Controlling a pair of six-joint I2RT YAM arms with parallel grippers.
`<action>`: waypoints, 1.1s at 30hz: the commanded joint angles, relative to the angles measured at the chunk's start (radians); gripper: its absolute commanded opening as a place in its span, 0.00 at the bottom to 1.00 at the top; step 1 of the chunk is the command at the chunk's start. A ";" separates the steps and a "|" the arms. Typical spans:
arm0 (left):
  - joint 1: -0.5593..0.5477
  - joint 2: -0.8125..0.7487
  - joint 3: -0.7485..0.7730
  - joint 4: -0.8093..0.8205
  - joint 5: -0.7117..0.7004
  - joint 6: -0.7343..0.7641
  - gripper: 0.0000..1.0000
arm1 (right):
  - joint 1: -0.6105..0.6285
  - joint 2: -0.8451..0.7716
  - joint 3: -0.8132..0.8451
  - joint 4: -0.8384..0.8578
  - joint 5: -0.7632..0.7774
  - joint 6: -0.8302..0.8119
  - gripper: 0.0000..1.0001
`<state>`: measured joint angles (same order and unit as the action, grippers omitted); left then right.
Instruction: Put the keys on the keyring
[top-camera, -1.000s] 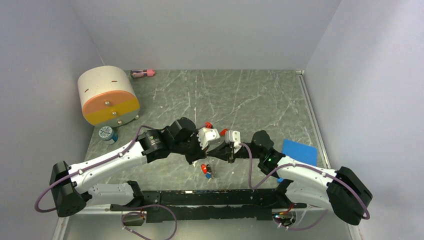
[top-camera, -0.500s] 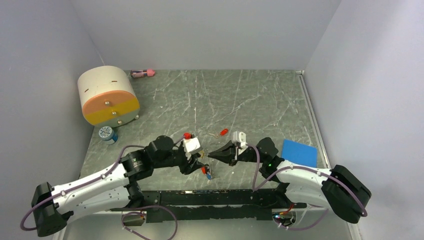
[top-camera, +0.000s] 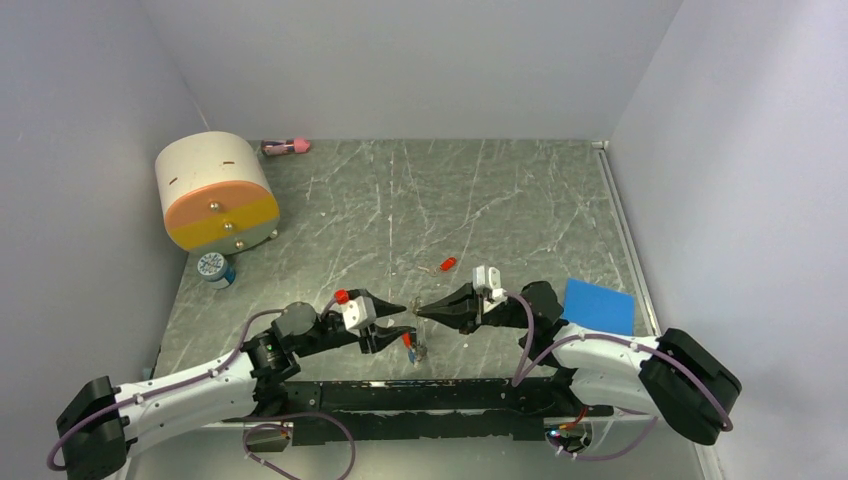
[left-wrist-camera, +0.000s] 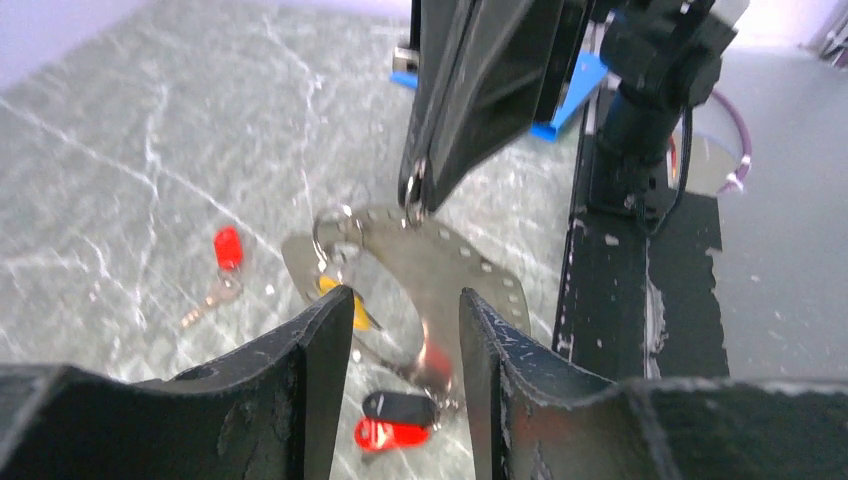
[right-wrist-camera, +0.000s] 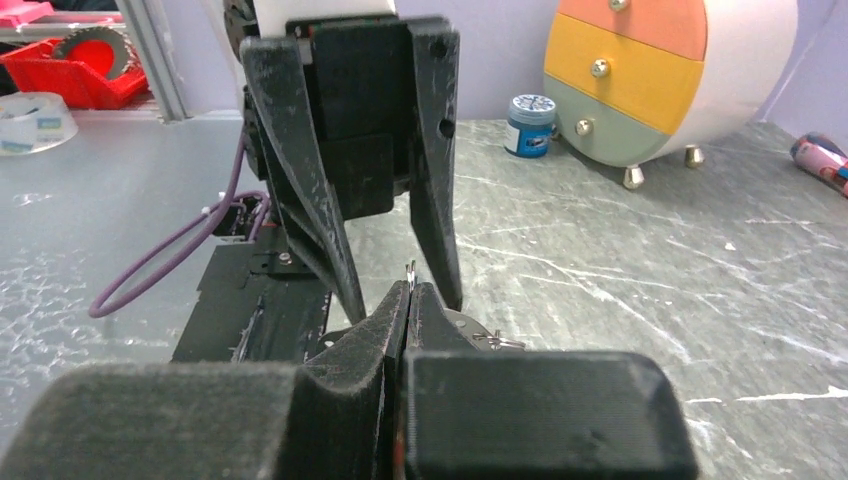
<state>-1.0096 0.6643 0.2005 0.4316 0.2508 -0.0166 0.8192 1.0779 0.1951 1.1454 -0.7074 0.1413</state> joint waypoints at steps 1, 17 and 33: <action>-0.003 0.011 0.019 0.214 0.049 0.054 0.48 | 0.006 -0.033 0.018 0.060 -0.056 -0.019 0.00; -0.003 0.049 0.054 0.225 0.121 0.085 0.31 | 0.009 -0.002 0.030 0.086 -0.090 -0.011 0.00; -0.003 0.070 0.142 0.043 0.145 0.140 0.03 | 0.011 -0.025 0.031 0.055 -0.070 -0.012 0.00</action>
<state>-1.0092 0.7238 0.2707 0.5224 0.3870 0.0834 0.8196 1.0752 0.1951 1.1454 -0.7753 0.1268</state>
